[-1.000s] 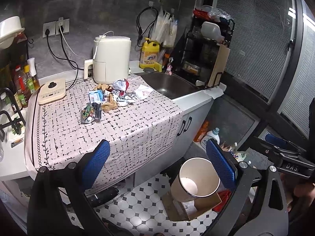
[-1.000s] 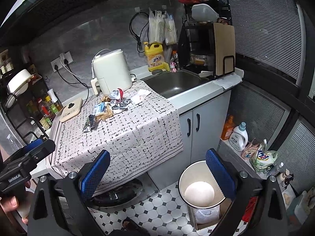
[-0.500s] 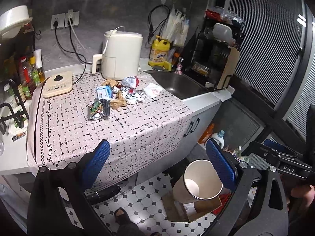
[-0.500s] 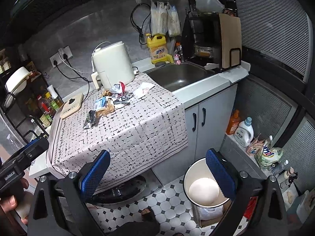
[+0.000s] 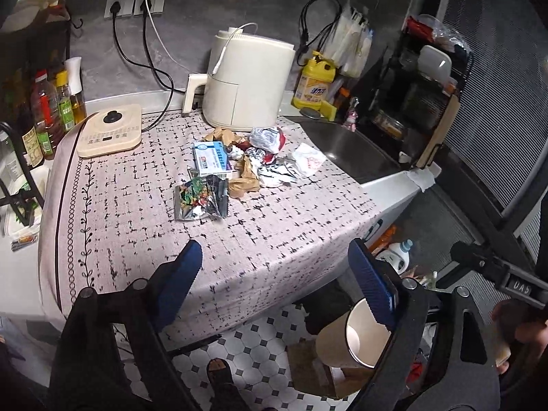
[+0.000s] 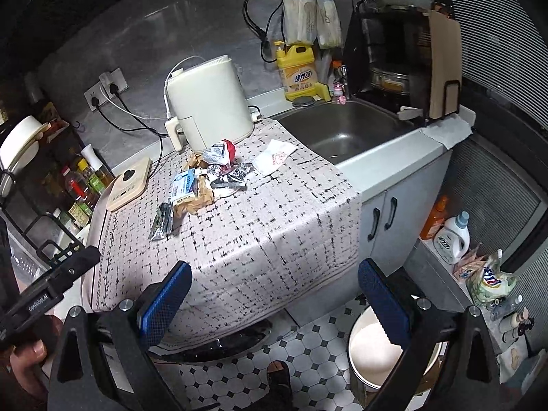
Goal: Collect trash
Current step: 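Reach the left tool to the colorful snack wrapper and close on it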
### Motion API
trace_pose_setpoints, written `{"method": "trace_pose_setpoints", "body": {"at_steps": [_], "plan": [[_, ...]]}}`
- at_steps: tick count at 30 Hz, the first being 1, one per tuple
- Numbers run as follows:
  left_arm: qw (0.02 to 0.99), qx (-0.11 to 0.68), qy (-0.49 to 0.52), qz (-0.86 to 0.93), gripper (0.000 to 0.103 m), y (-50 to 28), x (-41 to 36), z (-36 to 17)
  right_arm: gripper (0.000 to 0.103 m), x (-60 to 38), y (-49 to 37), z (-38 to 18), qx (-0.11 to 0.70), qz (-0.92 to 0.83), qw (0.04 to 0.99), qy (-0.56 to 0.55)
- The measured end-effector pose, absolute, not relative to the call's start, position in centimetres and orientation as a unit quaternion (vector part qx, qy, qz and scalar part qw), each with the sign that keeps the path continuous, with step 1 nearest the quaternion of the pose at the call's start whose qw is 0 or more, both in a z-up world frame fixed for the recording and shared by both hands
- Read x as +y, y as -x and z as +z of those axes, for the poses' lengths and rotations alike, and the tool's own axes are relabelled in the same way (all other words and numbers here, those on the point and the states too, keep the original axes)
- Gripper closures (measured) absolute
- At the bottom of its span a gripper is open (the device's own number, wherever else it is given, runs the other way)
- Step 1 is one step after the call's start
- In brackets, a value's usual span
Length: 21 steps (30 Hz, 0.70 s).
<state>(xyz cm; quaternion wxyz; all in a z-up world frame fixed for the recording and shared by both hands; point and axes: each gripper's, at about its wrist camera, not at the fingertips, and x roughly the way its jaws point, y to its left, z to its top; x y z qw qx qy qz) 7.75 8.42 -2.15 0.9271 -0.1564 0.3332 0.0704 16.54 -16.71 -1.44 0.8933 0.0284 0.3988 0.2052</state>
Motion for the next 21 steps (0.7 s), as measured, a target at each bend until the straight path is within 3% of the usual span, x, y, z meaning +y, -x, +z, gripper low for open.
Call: {"method": "trace_pose_setpoints", "body": {"at_steps": [5,21], "plan": [[0.917,0.359,0.158,0.070,0.024,-11.8,11.2,-4.4,0.008,-13.8,-19.5,-2.1,0.410,0.212,0.887,-0.025],[0.880,0.438,0.159,0.091,0.027,-21.5,17.1,-12.2,0.014,-5.7,-27.8,-4.6,0.446,0.215,0.869,-0.007]]}}
